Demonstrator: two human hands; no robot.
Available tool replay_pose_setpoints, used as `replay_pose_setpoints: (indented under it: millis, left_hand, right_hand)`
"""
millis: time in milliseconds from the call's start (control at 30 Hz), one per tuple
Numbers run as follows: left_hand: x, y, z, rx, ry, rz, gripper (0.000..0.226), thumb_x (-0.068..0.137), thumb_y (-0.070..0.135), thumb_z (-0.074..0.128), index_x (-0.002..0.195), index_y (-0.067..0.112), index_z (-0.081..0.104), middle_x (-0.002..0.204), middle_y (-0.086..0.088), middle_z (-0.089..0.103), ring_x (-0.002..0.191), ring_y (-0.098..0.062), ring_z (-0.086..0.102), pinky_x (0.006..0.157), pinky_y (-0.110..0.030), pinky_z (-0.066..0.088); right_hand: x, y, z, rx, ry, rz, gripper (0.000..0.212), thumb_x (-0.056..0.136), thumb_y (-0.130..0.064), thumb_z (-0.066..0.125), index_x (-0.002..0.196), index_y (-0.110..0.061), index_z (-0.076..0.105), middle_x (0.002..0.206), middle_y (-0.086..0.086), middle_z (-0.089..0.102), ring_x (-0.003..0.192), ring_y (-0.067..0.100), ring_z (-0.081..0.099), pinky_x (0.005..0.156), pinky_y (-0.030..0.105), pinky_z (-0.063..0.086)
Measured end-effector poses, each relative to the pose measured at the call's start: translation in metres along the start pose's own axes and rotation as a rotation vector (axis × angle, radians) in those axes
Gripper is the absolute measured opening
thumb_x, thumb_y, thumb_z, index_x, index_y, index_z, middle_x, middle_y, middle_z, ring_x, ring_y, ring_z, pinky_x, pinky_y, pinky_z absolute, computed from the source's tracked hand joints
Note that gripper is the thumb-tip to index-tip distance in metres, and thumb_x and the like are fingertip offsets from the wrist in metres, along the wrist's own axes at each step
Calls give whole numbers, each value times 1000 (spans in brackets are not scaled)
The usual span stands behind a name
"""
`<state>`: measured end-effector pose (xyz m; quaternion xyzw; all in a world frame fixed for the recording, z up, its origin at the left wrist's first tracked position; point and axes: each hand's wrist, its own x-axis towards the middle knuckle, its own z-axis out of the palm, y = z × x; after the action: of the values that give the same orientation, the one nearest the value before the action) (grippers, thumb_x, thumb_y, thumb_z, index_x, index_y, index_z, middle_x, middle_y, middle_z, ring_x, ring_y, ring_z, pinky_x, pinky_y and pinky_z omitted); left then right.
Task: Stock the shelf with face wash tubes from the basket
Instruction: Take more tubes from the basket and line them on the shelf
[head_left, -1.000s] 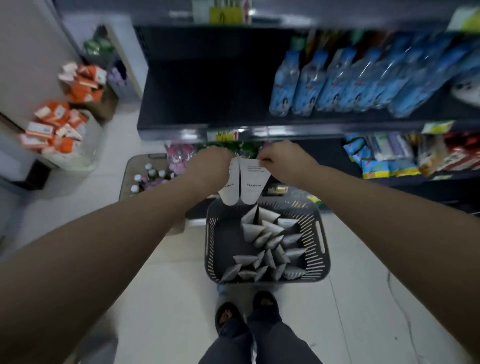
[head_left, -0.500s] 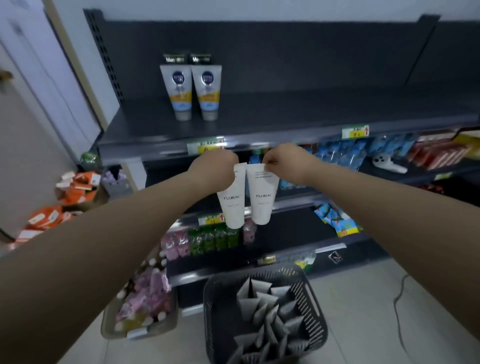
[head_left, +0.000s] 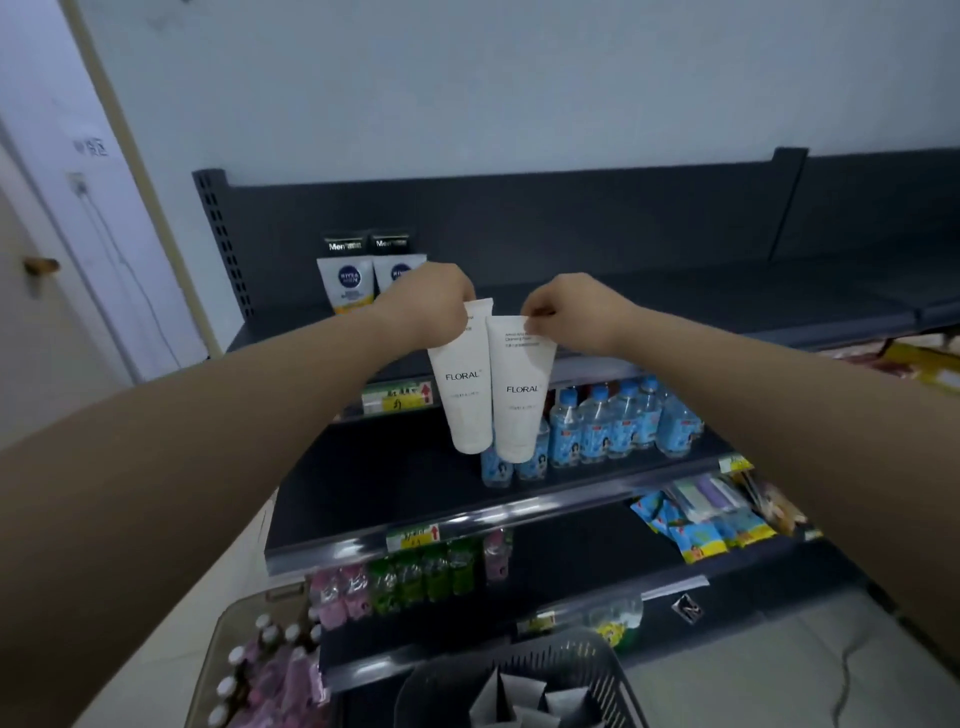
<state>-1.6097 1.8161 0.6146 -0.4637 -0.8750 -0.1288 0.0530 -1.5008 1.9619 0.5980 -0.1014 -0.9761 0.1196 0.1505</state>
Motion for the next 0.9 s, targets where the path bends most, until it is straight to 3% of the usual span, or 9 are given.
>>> replay_pose_setpoints:
  millis: [333,467,667,900]
  left_hand:
    - [75,18,-52,10,117,-32,36,87,0,43,114,10,64,117,-8,61,103,-26,57,76,-30,43]
    - [117,25,-60,24,151,-59,36,88,0,43,116,9,64,120,-10,62,109,-27,55,77,-28,40]
    - [183,30,-52,43,176,-119,36,87,1,44,114,13,65,120,-9,62,110,-27,55,78,-28,39]
    - [246,25,-20,62,138,-114,33,86,0,43,109,10,65,115,-9,63,104,-26,56,78,-30,43]
  right_hand:
    - [62,32,-70,-4,86,-65,21,91,-13,52,100,-9,71,97,-1,63,86,11,53,70,23,39]
    - [95,55,-91,32,90,-70,21,91,-11,51,100,-8,70,87,-3,61,72,8,52,63,21,39]
    - [145,100,-99,25,66,-85,23,91,-12,51,105,-9,70,97,-1,63,90,12,54,75,24,40]
    - [195,154,-88,55,53,-94,22,92,-12,51,102,-10,71,97,0,64,87,12,54,73,24,39]
